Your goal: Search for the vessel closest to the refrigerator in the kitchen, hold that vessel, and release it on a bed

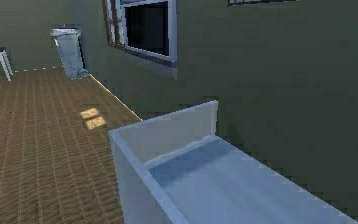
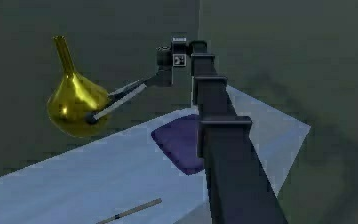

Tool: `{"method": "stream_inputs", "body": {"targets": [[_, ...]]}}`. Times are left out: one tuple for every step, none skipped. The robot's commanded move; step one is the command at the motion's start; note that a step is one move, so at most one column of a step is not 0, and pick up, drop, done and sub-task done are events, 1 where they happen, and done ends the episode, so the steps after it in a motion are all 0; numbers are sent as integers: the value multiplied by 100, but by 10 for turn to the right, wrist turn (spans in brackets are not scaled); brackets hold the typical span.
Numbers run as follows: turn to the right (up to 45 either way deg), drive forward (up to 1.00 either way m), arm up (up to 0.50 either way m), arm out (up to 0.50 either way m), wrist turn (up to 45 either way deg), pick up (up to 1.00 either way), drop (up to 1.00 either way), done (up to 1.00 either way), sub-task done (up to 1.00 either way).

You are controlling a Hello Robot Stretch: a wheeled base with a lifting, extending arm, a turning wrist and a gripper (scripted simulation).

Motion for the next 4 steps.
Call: {"method": "stream_inputs", "body": {"targets": [[0,0,-16,0,0,0,0,0,0],[0,0,-32,0,0,0,0,0,0],[0,0,0,0,0,0,100,0,0],[0,0,10,0,0,0,0,0,0]]}}
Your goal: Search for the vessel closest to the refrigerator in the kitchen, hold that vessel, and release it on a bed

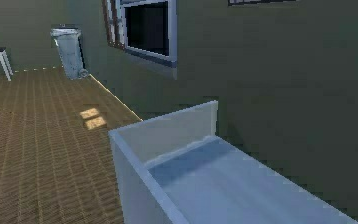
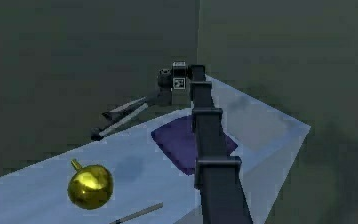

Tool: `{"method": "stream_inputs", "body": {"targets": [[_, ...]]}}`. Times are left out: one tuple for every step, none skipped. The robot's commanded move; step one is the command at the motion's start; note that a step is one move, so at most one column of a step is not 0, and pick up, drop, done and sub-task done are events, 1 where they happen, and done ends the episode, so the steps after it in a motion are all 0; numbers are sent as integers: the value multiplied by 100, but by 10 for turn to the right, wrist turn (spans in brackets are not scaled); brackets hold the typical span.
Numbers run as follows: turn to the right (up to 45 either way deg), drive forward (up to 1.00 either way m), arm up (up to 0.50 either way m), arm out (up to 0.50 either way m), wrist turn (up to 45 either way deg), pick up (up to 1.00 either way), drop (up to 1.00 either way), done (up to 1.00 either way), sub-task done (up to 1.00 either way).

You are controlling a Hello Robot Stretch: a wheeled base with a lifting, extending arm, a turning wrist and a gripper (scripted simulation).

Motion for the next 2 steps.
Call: {"method": "stream_inputs", "body": {"targets": [[0,0,0,-8,0,0,0,0,0],[0,0,0,0,0,0,0,100,0]]}}
